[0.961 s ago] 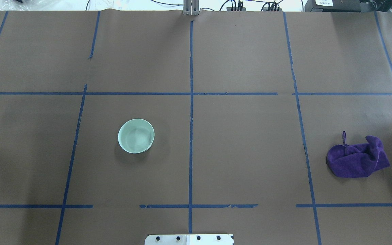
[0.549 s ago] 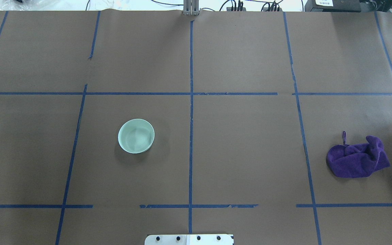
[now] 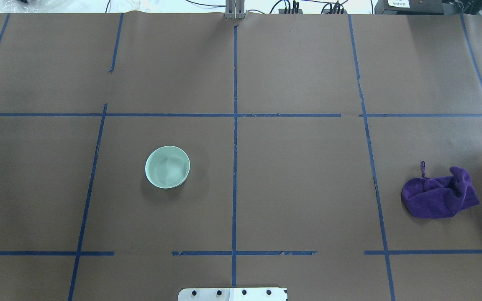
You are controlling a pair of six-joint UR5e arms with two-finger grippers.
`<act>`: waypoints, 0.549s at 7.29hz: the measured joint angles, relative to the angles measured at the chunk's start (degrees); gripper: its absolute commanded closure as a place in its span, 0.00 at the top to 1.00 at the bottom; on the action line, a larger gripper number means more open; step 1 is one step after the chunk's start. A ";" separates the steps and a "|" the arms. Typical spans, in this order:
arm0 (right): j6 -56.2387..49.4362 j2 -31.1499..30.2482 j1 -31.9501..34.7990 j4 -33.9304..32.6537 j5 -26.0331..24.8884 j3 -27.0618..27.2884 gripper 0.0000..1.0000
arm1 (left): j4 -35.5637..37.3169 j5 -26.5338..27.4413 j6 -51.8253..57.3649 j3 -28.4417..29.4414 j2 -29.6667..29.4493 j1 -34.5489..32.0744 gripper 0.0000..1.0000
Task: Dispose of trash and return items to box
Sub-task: 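Carry the yellow cup to the clear bin and release it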
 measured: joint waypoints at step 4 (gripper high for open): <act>0.02 0.08 0.00 0.01 0.02 0.04 1.00 | -1.13 -7.26 -3.85 0.61 -0.05 2.93 0.71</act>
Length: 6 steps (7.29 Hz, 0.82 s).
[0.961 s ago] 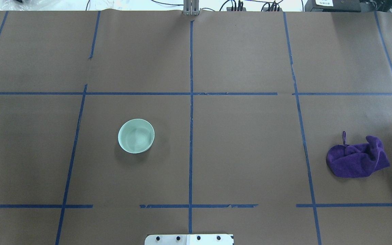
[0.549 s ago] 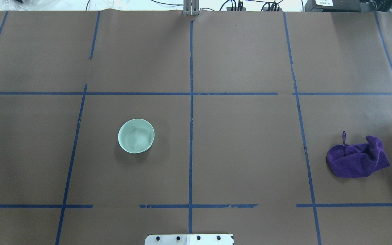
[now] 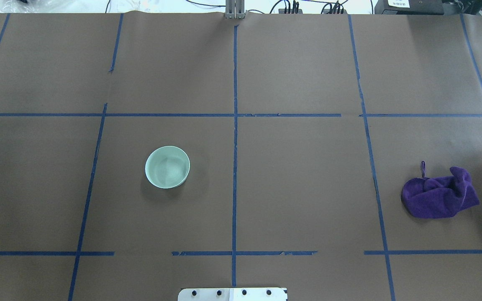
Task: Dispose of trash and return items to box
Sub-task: 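Carry the yellow cup to the clear bin and release it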
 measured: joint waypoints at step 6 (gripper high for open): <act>8.53 0.41 -2.90 3.19 -0.15 0.57 1.00 | 5.12 0.12 -1.48 -7.10 -2.11 2.03 1.00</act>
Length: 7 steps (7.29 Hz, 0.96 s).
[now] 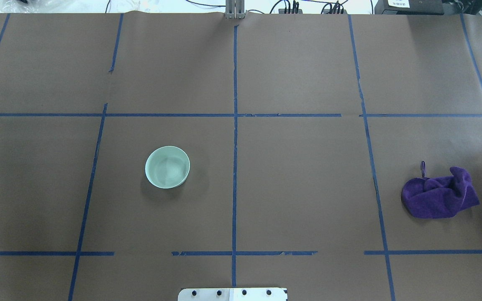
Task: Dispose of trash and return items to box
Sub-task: 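Carry the yellow cup to the clear bin and release it, then reach the right gripper to the purple cloth and grasp it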
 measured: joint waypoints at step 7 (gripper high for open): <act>30.20 -12.16 -30.27 24.71 -21.64 1.60 0.34 | 8.49 2.92 -1.08 -6.90 -5.71 0.01 1.00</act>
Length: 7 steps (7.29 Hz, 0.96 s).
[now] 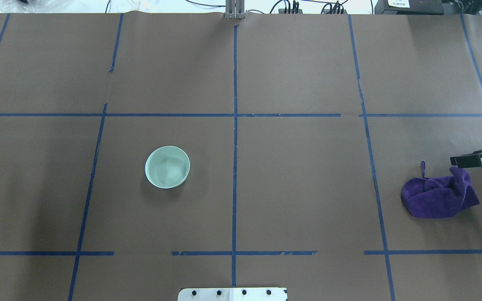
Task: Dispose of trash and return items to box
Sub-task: 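Reach the right gripper to the purple cloth and grasp it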
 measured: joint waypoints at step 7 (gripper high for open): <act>-2.53 -2.60 -0.67 -2.31 1.80 4.13 0.00 | 0.01 -0.08 -0.93 -0.97 0.00 0.00 1.00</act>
